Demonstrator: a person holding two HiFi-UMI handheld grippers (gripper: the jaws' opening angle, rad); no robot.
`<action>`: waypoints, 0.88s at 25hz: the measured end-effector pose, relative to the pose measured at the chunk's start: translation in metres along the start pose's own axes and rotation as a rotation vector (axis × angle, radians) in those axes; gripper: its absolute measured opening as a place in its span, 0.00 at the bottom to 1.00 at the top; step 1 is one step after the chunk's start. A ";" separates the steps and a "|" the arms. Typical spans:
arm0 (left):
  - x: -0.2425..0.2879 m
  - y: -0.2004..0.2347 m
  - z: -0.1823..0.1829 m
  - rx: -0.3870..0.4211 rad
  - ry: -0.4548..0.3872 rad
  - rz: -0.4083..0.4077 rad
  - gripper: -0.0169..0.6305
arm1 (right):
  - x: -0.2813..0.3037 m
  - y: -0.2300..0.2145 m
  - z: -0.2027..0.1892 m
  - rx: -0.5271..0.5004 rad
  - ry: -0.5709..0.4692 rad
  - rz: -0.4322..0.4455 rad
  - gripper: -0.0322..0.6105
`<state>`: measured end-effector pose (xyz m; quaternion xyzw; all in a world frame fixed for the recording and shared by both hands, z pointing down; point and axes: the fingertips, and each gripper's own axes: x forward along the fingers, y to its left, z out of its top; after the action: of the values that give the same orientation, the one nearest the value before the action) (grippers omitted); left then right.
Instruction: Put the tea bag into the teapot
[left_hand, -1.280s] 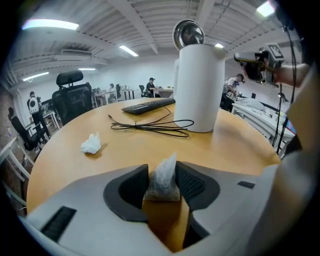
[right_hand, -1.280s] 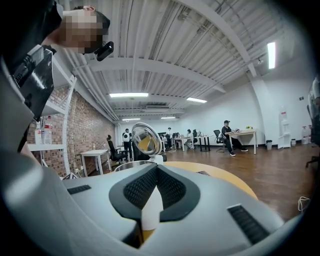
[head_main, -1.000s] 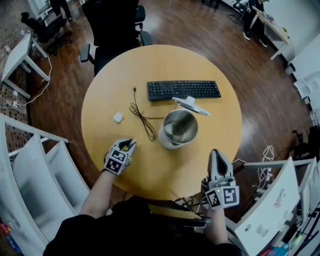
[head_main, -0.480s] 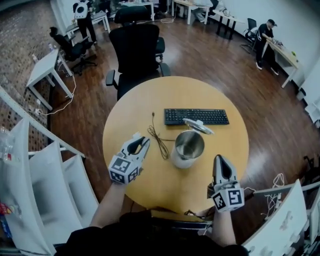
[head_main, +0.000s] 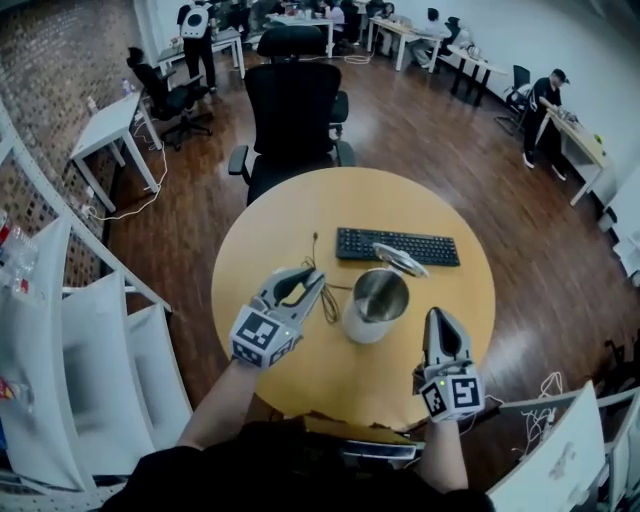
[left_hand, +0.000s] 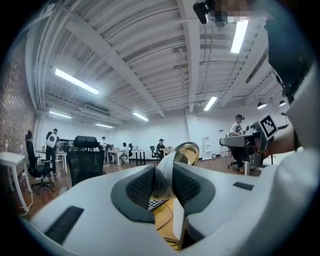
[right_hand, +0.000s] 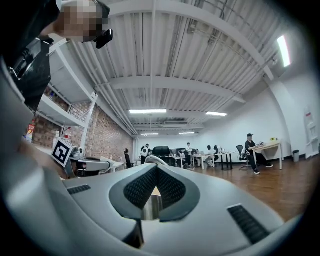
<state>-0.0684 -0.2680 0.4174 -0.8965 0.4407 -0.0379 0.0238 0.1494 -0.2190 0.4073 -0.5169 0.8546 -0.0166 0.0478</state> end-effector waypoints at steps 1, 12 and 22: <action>0.005 -0.004 0.000 -0.013 -0.002 -0.012 0.16 | -0.004 -0.005 -0.002 0.001 0.004 -0.012 0.06; 0.079 -0.067 -0.003 -0.087 -0.001 -0.198 0.16 | -0.049 -0.056 -0.001 -0.008 -0.006 -0.178 0.06; 0.108 -0.093 -0.021 -0.079 0.033 -0.258 0.19 | -0.086 -0.084 -0.020 0.037 0.037 -0.283 0.06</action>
<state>0.0685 -0.2967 0.4503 -0.9453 0.3233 -0.0379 -0.0236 0.2609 -0.1822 0.4392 -0.6308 0.7734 -0.0486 0.0387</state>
